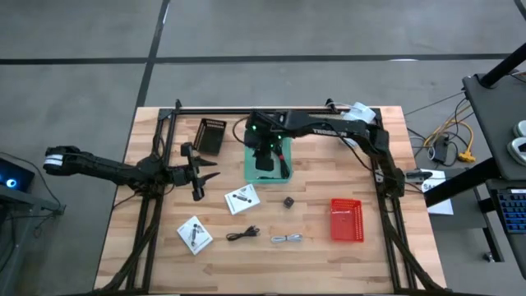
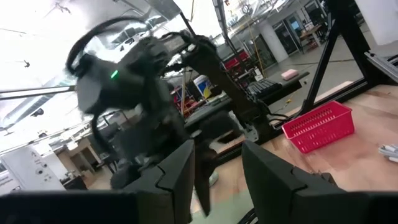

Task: Pick and place items into bin
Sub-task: Put the white charger cable into the green bin

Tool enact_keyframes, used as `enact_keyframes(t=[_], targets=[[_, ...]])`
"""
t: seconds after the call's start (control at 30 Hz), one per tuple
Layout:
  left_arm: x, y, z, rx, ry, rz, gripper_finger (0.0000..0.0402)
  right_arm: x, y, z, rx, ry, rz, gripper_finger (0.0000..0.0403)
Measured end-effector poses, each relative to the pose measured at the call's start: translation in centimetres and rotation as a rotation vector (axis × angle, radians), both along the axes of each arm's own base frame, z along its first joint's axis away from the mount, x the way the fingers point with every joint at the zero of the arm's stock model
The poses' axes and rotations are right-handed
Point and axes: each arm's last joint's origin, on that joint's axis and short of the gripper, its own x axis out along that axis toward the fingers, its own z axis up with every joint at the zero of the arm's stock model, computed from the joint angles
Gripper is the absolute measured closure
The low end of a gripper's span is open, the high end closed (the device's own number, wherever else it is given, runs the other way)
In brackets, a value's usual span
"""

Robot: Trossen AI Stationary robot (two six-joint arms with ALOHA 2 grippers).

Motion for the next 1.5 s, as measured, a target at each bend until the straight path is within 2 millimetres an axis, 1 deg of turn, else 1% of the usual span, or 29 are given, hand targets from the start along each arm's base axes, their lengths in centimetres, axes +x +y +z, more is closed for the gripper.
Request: enact_keyframes(t=[0.1, 0.23, 0.43, 0.53, 0.63, 0.73, 0.8, 0.87, 0.93, 1.03, 1.1, 1.17, 1.23, 1.27, 1.33, 1.4, 1.5], targets=[[0.0, 0.0, 0.0, 0.000, 0.003, 0.000, 0.0283, -1.0, 1.6, 0.2, -0.022, -0.093, 0.031, 0.0305], [0.0, 0.0, -0.1, 0.000, 0.007, 0.000, 0.0283, -3.7, 3.0, -0.2, -0.047, -0.250, 0.038, 0.0313], [0.0, 0.0, -0.1, 0.000, 0.004, 0.000, 0.0283, -8.1, 3.9, -1.6, -0.081, -0.576, 0.011, 0.0324], [0.0, 0.0, -0.1, 0.000, 0.004, 0.000, 0.0283, -9.8, 4.2, -2.5, -0.113, -0.741, 0.014, 0.0326], [0.0, 0.0, -0.1, 0.000, 0.005, 0.000, 0.0283, -11.1, 4.4, -3.6, -0.143, -0.843, 0.022, 0.0324], [0.1, 0.0, -0.1, 0.000, 0.008, 0.000, 0.0283, -11.8, 4.6, -4.3, -0.201, -0.897, 0.084, 0.0321], [0.1, 0.0, -0.1, 0.000, 0.007, 0.000, 0.0283, -11.9, 5.0, -4.8, -0.188, -0.914, 0.207, 0.0318], [0.1, 0.0, -0.1, 0.000, 0.009, 0.001, 0.0283, -12.0, 5.5, -5.1, -0.114, -0.936, 0.416, 0.0317], [0.1, 0.0, -0.1, 0.000, 0.008, 0.000, 0.0283, -12.2, 6.0, -5.1, 0.022, -0.974, 0.675, 0.0317], [0.1, 0.0, -0.1, 0.000, 0.008, 0.001, 0.0283, -13.0, 6.3, -4.8, 0.284, -1.006, 1.036, 0.0317], [0.1, 0.0, -0.1, 0.000, 0.009, 0.001, 0.0283, -13.6, 6.3, -4.8, 0.411, -1.012, 1.214, 0.0317], [0.1, 0.0, -0.1, 0.000, 0.009, 0.002, 0.0283, -14.0, 6.2, -4.8, 0.489, -1.008, 1.308, 0.0317], [0.1, 0.0, -0.1, 0.000, 0.009, 0.003, 0.0283, -14.0, 6.2, -4.7, 0.498, -0.999, 1.297, 0.0317], [0.1, 0.0, -0.1, -0.001, 0.009, 0.002, 0.0283, -13.9, 6.1, -4.8, 0.477, -0.997, 1.264, 0.0318], [0.1, 0.0, -0.1, -0.001, 0.009, 0.003, 0.0283, -13.5, 5.9, -4.8, 0.377, -1.009, 1.160, 0.0319], [0.1, 0.0, -0.1, -0.001, 0.009, 0.003, 0.0283, -13.0, 5.6, -4.8, 0.223, -1.005, 0.960, 0.0319], [0.1, 0.0, -0.1, -0.001, 0.009, 0.003, 0.0283, -12.1, 4.7, -4.7, -0.040, -0.956, 0.491, 0.0320]])
